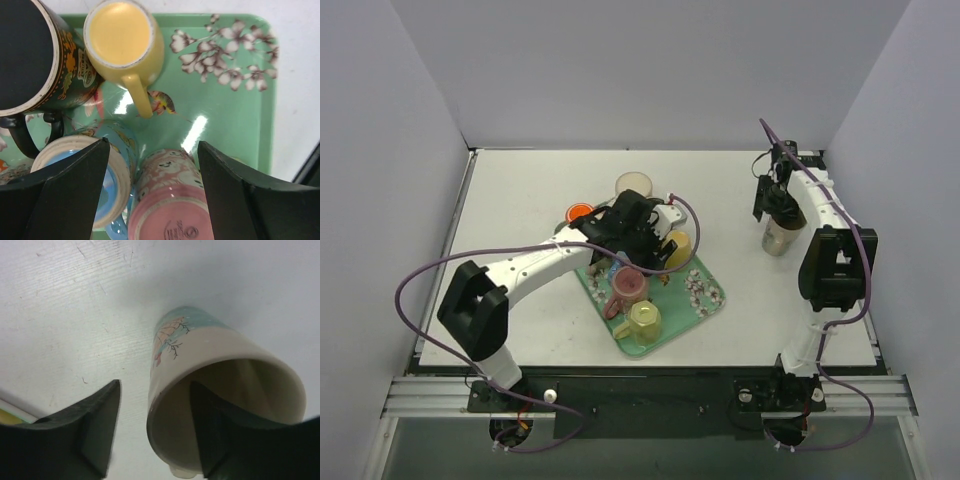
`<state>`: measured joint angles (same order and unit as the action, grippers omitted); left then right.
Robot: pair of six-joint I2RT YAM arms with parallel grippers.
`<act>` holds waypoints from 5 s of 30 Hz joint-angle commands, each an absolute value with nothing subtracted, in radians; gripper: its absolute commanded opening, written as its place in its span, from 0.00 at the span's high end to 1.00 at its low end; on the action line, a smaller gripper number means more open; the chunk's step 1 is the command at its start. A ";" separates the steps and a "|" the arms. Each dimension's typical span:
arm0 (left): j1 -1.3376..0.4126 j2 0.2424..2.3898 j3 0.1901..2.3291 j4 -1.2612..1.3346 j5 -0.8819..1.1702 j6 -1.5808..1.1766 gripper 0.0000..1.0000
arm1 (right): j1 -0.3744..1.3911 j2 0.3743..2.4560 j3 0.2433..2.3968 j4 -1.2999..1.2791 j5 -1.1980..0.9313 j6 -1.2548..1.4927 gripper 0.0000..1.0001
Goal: Turn the mug right side up
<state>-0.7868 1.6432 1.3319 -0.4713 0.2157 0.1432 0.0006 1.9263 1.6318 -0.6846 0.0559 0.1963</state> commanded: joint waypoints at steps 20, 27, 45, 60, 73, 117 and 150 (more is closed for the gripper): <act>-0.841 1.922 1.382 -0.282 -0.028 0.127 0.41 | 0.135 1.364 1.464 -0.695 0.176 0.210 0.00; -0.854 1.966 1.368 -0.276 -0.029 0.135 0.57 | 0.155 1.203 1.382 -0.652 0.163 0.242 0.00; -0.829 1.849 1.492 -0.394 0.291 0.014 1.00 | 0.198 0.937 1.221 -0.615 -0.081 0.304 0.00; -0.534 1.694 1.528 -0.081 1.007 -0.632 1.00 | 0.451 0.640 0.700 0.232 -0.218 0.811 0.03; -0.575 1.594 1.358 0.187 1.134 -0.882 1.00 | 0.620 0.807 0.769 0.344 -0.005 0.683 0.19; -0.589 1.641 1.430 -0.496 0.127 0.256 0.12 | 0.173 2.083 1.873 -0.776 -0.037 0.322 0.99; -0.650 1.988 1.558 -0.456 0.149 0.301 1.00 | 0.213 1.530 1.497 -0.655 -0.089 0.287 0.30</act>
<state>-0.6178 1.9701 1.5394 -0.4709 0.1192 0.2798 0.1986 1.6135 1.5547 -0.6777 -0.0597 0.2855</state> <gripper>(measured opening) 0.157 0.699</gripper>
